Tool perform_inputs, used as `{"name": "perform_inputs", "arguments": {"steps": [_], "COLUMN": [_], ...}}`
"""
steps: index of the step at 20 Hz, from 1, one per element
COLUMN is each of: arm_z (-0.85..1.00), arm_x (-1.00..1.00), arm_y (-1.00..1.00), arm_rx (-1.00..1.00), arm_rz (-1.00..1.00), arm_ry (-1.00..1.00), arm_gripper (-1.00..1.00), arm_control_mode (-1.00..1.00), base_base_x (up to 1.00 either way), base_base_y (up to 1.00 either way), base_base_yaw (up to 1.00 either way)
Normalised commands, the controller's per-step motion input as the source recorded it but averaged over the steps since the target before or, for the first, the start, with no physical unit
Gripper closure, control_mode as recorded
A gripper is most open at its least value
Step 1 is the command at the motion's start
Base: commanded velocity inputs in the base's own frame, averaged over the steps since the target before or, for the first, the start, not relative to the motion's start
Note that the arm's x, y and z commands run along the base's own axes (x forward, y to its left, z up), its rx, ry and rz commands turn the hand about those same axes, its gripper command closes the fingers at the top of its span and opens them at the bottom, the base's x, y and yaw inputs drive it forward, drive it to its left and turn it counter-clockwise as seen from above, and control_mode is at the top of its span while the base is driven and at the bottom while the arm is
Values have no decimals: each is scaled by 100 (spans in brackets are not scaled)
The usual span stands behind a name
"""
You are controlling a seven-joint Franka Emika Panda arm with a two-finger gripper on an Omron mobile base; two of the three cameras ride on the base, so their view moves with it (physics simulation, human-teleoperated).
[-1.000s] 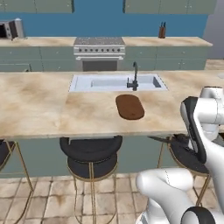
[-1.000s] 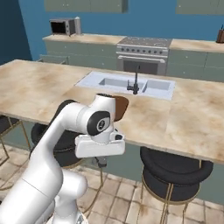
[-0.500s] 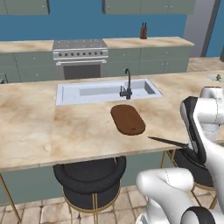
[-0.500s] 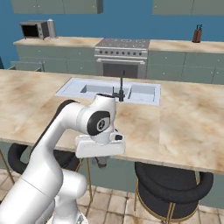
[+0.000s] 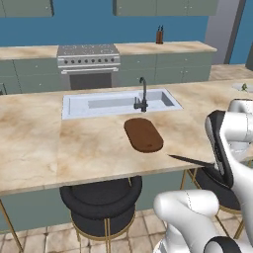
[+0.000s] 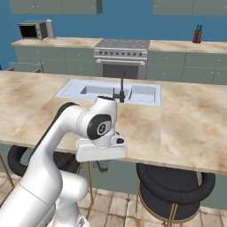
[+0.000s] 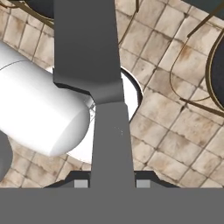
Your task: Pick up the knife from the drawer and place it on the cutting board. Then place the meat from the plate to the cutting board.
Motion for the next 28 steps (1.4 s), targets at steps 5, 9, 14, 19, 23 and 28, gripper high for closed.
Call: {"name": "perform_inputs", "arguments": {"steps": [5,9,14,19,23,28], "arm_z": [0,0,0,0,0,0], "arm_x": [5,45,63,67,69,75], "arm_y": [0,0,0,0,3,14], "arm_rx": [0,0,0,0,0,3], "arm_rz": [0,0,0,1,6,13], "arm_ry": [0,0,0,0,0,0], "arm_gripper": [100,100,100,100,100,100], "arm_control_mode": [-100,-100,-100,-100,-100,-100], "base_base_x": [14,0,0,0,0,0], "base_base_y": [-1,0,0,0,0,0], "base_base_yaw": [0,0,0,0,0,0]}}
